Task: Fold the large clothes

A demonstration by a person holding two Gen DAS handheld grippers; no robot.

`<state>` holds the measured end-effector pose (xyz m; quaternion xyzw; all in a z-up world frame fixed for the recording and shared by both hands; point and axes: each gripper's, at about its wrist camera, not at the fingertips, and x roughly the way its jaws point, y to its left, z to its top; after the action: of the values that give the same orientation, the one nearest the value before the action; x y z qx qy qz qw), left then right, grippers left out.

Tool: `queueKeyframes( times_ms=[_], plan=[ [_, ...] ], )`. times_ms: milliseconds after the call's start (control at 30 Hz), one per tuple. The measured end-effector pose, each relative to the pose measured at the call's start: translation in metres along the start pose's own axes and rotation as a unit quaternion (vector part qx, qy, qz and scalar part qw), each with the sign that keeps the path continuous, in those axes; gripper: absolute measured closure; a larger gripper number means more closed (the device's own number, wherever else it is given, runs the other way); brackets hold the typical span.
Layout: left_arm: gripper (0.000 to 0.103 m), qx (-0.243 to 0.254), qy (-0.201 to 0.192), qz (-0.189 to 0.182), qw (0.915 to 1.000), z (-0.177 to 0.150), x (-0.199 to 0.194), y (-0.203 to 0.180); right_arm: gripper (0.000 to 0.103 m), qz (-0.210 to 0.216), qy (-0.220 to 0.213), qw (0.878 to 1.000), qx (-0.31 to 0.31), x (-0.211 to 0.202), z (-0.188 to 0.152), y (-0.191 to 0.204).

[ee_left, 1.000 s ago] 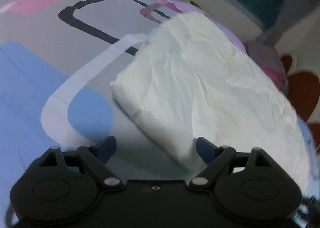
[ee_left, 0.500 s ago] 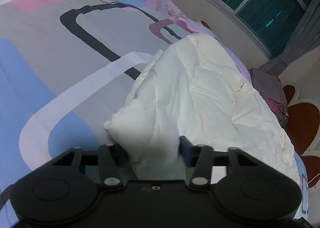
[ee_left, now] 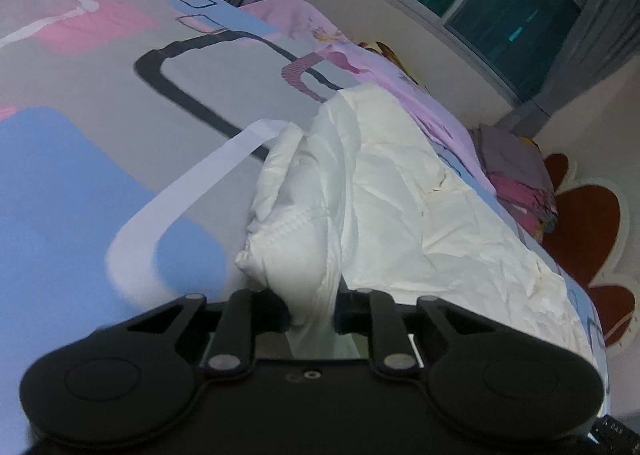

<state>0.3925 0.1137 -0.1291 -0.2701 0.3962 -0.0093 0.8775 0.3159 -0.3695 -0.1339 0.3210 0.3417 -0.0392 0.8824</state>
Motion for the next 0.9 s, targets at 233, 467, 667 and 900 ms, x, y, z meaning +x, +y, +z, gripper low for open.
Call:
queueKeyframes(
  times_ms=[233, 467, 667, 900],
  plan=[
    [0.085, 0.012, 0.024, -0.013, 0.9996, -0.048, -0.068, 0.043, 0.078, -0.006, 0.013, 1.000, 0.014, -0.075, -0.064, -0.012],
    [0.085, 0.016, 0.042, -0.020, 0.9988, -0.102, -0.125, 0.085, 0.078, -0.017, 0.019, 0.999, 0.024, -0.139, -0.122, -0.025],
    [0.085, 0.017, 0.043, -0.026, 0.9986, -0.121, -0.150, 0.100, 0.078, -0.021, 0.021, 0.999, 0.038, -0.170, -0.147, -0.031],
    [0.067, 0.050, 0.044, 0.001, 0.9978, -0.128, -0.147, 0.101, 0.062, -0.043, 0.020, 0.999, 0.018, -0.175, -0.157, -0.034]
  ],
)
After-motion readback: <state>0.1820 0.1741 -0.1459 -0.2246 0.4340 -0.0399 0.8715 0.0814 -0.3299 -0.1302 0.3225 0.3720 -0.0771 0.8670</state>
